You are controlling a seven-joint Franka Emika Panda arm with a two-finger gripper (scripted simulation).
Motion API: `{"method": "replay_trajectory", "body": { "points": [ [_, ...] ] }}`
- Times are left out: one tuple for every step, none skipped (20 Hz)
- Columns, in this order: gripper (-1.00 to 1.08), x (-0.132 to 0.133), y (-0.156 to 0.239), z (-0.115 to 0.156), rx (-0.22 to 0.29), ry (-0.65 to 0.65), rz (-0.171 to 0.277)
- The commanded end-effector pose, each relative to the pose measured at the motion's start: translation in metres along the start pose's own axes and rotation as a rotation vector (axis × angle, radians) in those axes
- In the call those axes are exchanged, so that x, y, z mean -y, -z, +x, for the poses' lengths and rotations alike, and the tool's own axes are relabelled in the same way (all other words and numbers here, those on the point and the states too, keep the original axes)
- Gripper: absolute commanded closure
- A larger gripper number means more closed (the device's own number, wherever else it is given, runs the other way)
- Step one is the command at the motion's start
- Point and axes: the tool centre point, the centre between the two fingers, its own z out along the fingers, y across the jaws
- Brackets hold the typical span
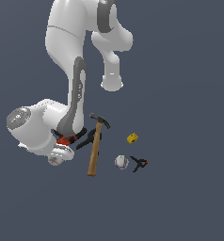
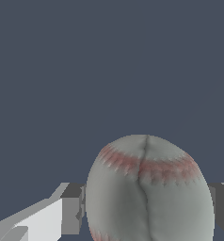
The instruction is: Pick up a designated object from a clutter of objects.
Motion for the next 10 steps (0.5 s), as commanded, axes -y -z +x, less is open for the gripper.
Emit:
{"method": "replay_trajectory", "body": {
  "points": [
    [1.08,0.0,0.012,-0.001,-0.004,0.0,-0.001],
    [1.08,0.0,0.017,-0.002,-0.004,0.0,-0.001],
    [1.08,0.001,0.023,-0.003,-0.004,0.0,-0.001],
    [1.08,0.001,0.029,-0.004,-0.004,0.0,0.0],
    [1.08,0.001,0.036,-0.005,-0.004,0.0,0.0],
    [1.08,0.001,0.044,-0.007,-0.004,0.0,0.0],
    [1.08,0.002,0.052,-0.008,-0.004,0.0,0.0],
    [1.08,0.002,0.061,-0.01,-0.004,0.0,0.0],
    [1.08,0.003,0.071,-0.012,-0.004,0.0,0.0],
    [1.08,0.003,0.081,-0.014,-0.004,0.0,0.0]
  ]
}}
